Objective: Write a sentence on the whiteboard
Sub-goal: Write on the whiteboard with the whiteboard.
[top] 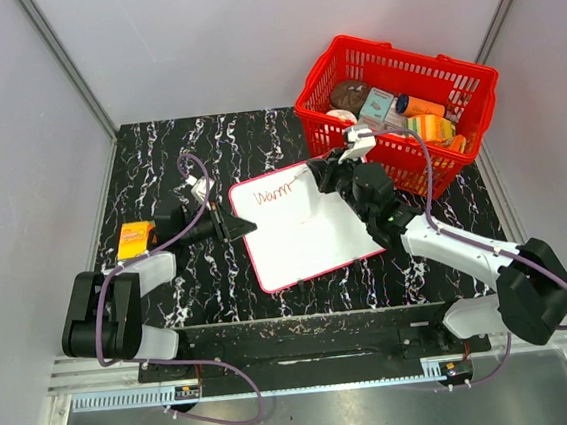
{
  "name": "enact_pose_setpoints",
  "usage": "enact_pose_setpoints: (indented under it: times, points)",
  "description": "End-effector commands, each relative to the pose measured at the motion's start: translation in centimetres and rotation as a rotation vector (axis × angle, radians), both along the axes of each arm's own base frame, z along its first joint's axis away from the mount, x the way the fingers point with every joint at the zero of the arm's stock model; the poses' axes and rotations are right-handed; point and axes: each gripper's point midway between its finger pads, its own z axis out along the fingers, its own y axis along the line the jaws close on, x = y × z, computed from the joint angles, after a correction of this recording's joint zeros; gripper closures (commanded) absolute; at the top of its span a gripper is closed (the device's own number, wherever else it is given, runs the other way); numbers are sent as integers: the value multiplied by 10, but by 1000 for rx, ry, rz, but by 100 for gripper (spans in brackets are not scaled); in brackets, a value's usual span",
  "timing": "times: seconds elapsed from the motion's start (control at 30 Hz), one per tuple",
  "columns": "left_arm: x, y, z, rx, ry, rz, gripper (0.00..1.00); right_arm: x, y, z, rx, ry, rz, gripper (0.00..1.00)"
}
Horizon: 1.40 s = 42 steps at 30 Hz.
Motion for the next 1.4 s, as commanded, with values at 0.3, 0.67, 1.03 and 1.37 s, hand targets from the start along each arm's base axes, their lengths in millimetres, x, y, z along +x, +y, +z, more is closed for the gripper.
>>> enact_pose_setpoints:
  times: [0.3, 0.67, 1.03, 1.37]
  points:
    - [19, 8, -14, 134, -140, 54, 100, 11, 11, 20, 41, -40, 20, 100]
    - [19, 7, -14, 134, -140, 53, 100, 2, 5, 8, 21, -12, 21, 100]
    - [20, 8, -14, 136, -140, 55, 100, -7, 2, -9, 4, 31, 40, 100]
    - [19, 8, -14, 136, -140, 55, 100, -16, -1, -27, -7, 72, 51, 100]
